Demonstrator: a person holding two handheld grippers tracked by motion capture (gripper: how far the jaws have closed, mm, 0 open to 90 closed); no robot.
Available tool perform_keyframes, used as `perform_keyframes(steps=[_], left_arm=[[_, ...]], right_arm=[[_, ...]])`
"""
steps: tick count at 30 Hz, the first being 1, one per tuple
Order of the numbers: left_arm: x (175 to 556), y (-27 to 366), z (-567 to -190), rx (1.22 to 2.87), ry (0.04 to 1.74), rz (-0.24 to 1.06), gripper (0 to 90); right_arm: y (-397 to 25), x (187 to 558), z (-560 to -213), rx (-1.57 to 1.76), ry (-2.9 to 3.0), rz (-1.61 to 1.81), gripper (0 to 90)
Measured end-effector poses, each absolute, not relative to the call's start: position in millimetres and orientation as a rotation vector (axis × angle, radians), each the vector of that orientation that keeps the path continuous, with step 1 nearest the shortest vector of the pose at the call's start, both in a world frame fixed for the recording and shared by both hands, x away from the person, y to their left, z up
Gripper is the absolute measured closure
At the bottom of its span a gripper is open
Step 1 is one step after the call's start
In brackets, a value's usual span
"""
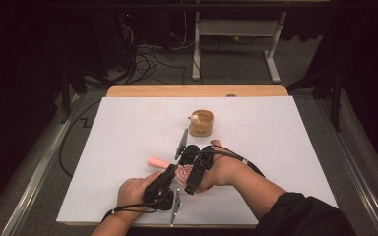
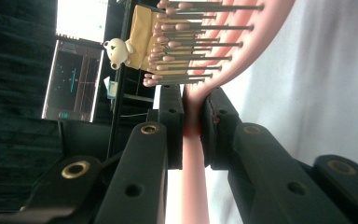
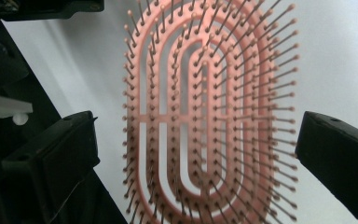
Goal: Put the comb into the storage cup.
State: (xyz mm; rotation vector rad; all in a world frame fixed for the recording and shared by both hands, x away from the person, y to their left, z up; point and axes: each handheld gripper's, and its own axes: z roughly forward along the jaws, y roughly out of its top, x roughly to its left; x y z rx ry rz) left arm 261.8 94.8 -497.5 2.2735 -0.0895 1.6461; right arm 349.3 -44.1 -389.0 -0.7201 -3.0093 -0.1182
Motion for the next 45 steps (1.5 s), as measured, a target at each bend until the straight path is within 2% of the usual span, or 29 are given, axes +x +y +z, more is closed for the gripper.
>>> perform_keyframes(steps=[26, 45], left_arm=[[268, 102, -497, 2.282, -0.004, 1.624, 80.6], [270, 106, -496, 2.285, 0.021, 1.615, 80.5]], right_arm=[[-83, 343, -364, -0.737, -3.041, -0.078, 0.2], [-113, 346, -394, -0.736, -3.08, -0.022, 0.4]])
